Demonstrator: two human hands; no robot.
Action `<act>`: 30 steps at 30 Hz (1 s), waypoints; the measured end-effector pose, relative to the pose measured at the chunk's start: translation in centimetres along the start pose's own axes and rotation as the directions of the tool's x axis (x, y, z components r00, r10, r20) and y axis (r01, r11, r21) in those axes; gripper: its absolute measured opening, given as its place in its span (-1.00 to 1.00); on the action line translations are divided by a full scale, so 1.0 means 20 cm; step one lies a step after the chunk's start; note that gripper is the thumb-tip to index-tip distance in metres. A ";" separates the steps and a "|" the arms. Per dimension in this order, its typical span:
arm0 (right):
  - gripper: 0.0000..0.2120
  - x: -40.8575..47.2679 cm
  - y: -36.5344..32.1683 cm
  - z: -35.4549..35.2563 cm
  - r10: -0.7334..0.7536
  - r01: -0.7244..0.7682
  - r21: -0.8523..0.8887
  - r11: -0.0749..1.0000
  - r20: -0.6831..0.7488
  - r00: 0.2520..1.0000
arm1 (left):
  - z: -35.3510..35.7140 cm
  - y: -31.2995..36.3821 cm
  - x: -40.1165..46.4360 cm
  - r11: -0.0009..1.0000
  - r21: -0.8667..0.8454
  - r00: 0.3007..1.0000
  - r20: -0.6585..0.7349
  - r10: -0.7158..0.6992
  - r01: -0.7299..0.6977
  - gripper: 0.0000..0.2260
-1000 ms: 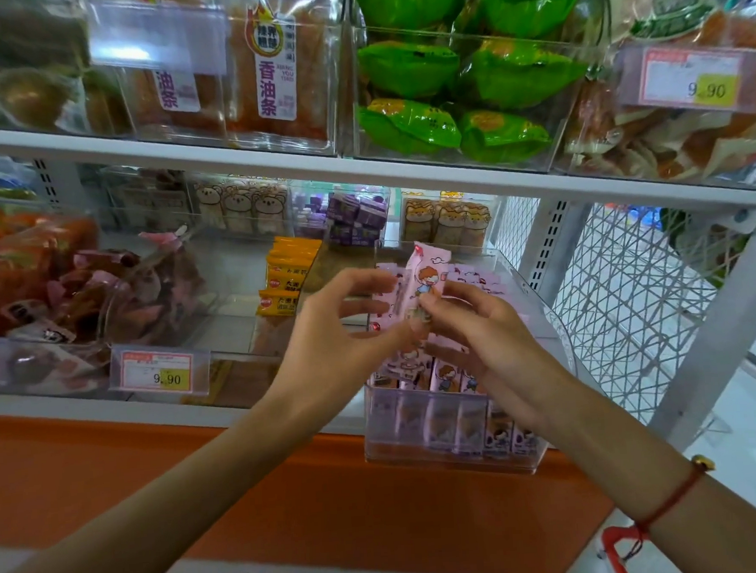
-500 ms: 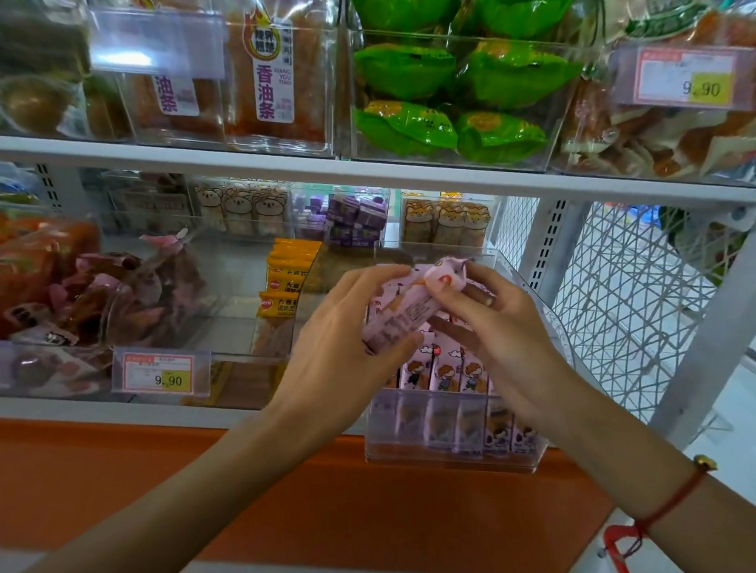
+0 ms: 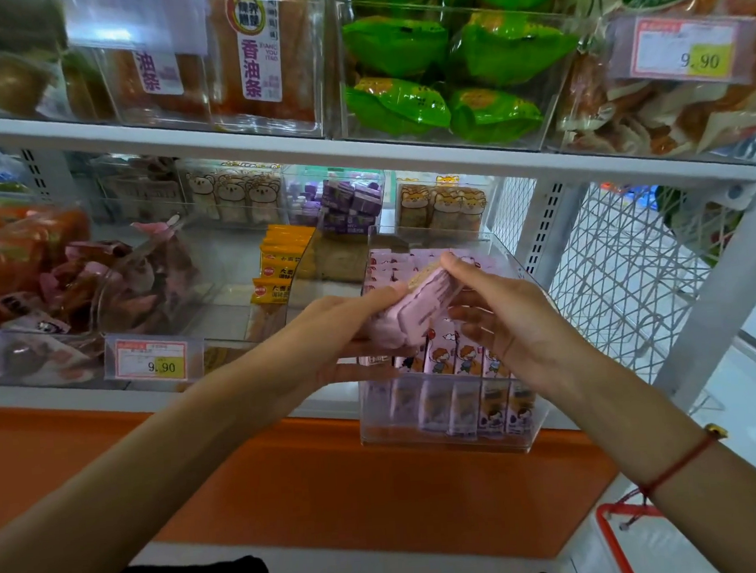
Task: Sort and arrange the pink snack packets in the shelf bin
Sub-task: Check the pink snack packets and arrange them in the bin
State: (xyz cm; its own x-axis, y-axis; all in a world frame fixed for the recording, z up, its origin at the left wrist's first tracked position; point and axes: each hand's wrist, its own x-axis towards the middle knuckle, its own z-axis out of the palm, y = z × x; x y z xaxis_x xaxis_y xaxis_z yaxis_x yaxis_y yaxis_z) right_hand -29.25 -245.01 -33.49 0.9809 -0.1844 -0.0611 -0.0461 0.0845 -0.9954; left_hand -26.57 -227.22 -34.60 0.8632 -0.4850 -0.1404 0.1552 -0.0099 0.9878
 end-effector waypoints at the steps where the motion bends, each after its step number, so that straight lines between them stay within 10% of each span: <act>1: -0.61 0.00 0.00 0.00 0.002 -0.002 -0.005 1.000 -0.003 1.000 | 0.00 0.00 0.00 1.000 0.022 1.000 -0.013 -0.008 0.008 -0.57; 11: -0.68 0.01 -0.02 0.00 -0.118 0.099 0.163 0.982 0.111 0.987 | -0.06 0.01 0.00 0.957 0.132 0.948 -0.152 0.278 -0.259 -0.78; 16: -0.63 0.02 -0.02 -0.03 -0.214 0.167 0.214 0.962 0.220 0.952 | -0.11 0.00 -0.02 0.658 0.539 0.761 -0.048 0.647 -0.526 -0.72; 24: -0.56 0.01 -0.01 -0.03 -0.358 0.336 0.133 0.932 0.216 0.908 | -0.12 -0.03 0.00 0.590 0.579 0.702 -0.042 0.711 -0.563 -0.68; 30: -0.63 -0.01 -0.02 -0.04 -0.398 0.392 0.084 0.916 0.303 0.866 | -0.11 -0.03 0.01 0.708 0.544 0.850 0.020 0.527 -0.451 -0.43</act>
State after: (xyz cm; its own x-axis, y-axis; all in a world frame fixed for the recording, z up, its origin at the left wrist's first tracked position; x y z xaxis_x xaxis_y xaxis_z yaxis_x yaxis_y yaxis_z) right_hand -29.49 -245.74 -33.11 0.9250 0.1032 0.3658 0.3579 0.0871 -0.9297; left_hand -25.44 -225.45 -35.47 0.8057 -0.4347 0.4024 -0.5410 -0.2636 0.7986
